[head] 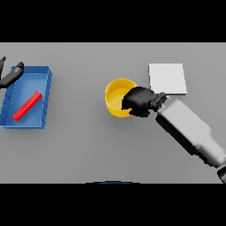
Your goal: Pick up the red beaker and tilt it to pour out 1 green nut into yellow bowl. Pick up the yellow bowl and place it on the metallic measuring scale.
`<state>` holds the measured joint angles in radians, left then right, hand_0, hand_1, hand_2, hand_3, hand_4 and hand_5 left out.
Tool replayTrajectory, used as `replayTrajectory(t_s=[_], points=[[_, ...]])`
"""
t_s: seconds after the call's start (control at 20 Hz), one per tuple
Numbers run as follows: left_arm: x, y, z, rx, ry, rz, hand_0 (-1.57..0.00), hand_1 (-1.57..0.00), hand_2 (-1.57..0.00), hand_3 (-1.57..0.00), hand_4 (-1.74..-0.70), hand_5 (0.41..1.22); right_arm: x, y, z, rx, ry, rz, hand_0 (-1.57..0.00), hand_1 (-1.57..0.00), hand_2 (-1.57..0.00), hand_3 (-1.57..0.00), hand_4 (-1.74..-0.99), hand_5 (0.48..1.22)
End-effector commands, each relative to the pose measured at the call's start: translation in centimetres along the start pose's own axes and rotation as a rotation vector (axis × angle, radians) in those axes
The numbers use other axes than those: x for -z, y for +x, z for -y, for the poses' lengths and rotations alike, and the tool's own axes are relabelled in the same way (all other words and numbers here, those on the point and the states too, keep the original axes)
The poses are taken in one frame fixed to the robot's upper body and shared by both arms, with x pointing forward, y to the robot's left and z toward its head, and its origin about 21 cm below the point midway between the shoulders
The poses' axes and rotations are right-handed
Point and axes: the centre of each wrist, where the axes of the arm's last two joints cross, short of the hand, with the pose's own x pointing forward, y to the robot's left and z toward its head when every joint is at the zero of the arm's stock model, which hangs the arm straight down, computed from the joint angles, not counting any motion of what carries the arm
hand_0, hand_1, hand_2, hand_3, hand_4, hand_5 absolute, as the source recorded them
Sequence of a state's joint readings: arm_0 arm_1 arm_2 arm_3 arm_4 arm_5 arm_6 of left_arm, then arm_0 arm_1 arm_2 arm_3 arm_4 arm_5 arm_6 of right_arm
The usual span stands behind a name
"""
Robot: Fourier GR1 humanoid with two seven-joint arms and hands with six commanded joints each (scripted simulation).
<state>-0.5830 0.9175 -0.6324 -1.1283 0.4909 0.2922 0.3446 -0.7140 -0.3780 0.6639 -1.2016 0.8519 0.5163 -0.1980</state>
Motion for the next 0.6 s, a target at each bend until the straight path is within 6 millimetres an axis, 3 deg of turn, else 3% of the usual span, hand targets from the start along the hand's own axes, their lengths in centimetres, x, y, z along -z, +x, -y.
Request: replayTrajectory(t_s=[0.0, 0.2, 0.45, 0.55], points=[[0.0, 0.0, 0.3, 0.002, -0.005, 0.006, 0.0, 0.0, 0.0, 0.0, -0.72, 0.693, -0.6, 0.0, 0.1, 0.01, -0.005, 0.006, -1.56, -1.56, -1.39, -1.28, -1.735, 1.217], [0.1, -0.3, 0.3, 0.017, -0.004, 0.009, 0.0, 0.0, 0.0, 0.0, -0.72, 0.686, -2.8, -0.7, 2.1, -0.003, -0.063, -0.05, -1.56, -1.56, -1.43, -1.19, -1.739, 1.219], [-0.1, 0.0, 0.5, 0.008, -0.006, 0.021, 0.0, 0.0, 0.0, 0.0, -0.72, 0.688, -4.4, -0.8, 2.9, -0.01, -0.106, -0.111, -1.56, -1.57, -1.52, -1.16, -1.74, 1.22], [-0.4, 0.2, 0.1, 0.012, 0.002, 0.023, 0.0, 0.0, 0.0, 0.0, -0.72, 0.698, -5.2, -1.7, 3.2, -0.015, -0.131, -0.151, -1.56, -1.57, -1.51, -1.15, -1.741, 1.22]])
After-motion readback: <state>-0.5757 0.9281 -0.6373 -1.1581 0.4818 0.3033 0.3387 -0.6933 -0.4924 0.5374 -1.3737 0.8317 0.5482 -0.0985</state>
